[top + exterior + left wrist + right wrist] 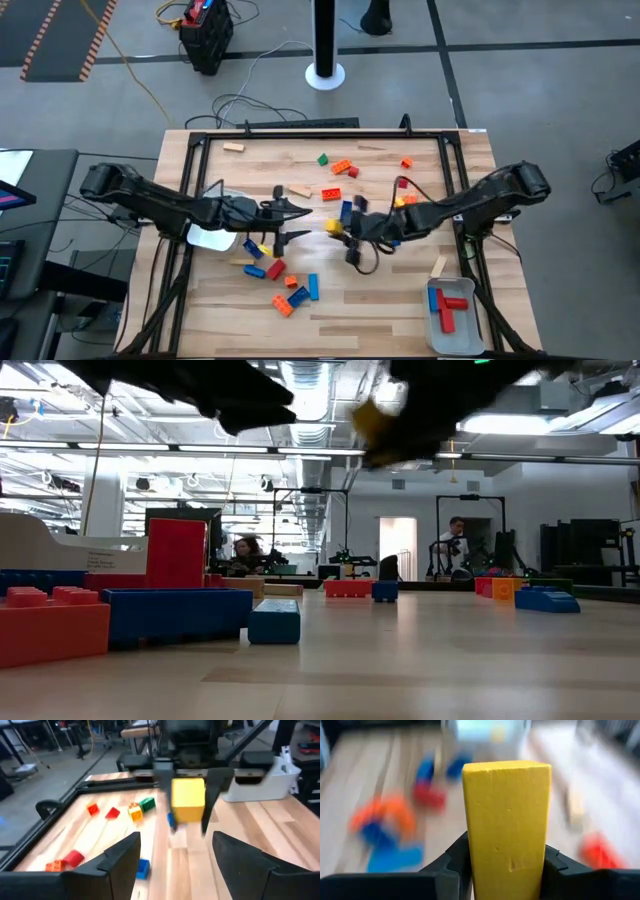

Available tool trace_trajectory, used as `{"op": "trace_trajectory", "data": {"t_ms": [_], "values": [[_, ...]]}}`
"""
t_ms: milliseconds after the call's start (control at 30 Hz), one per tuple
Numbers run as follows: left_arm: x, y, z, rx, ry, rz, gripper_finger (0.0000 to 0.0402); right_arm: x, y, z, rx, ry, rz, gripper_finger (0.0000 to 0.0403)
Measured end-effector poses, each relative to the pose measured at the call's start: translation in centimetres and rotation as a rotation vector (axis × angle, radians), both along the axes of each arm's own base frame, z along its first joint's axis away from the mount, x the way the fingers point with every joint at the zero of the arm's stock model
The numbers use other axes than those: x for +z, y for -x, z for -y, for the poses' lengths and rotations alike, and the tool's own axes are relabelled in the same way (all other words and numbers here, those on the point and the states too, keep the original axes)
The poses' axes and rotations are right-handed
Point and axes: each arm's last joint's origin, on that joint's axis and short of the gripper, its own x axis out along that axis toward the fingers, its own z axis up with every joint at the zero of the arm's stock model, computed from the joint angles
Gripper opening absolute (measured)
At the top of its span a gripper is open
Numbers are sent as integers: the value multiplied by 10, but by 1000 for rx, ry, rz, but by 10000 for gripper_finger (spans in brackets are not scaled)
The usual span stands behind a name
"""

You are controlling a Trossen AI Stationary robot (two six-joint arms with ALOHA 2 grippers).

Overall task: Sort blocks by size
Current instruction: Put the yellow large block into the gray bin, then put the green small block into the white bin

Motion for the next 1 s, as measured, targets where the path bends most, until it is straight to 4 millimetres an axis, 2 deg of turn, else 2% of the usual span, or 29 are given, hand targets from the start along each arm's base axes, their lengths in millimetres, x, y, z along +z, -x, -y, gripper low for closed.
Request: {"op": "trace_trajectory", "data": {"t_ms": [133,233,300,467,633,700,833,900,1000], "values": [[9,18,-3,8,20,-54,239,-1,48,-15,5,-254,-341,156],[16,29,-5,16,27,-58,237,2,83,-32,-69,-438,-571,156],[19,32,-5,19,32,-49,237,3,105,-46,-112,-502,-687,156],[20,34,-6,26,60,-53,237,11,146,-80,-203,-635,-811,156],[19,34,-6,28,67,-58,237,7,179,-110,-307,-679,-892,156],[20,34,-6,29,72,-52,237,0,189,-118,-379,-649,-929,179],[20,34,-6,30,80,-48,237,-13,208,-127,-525,-553,-975,273],[20,34,-6,30,81,-45,237,-16,212,-130,-540,-539,-997,308],[20,34,-6,32,89,-49,237,-11,211,-130,-568,-575,-1057,333]]}}
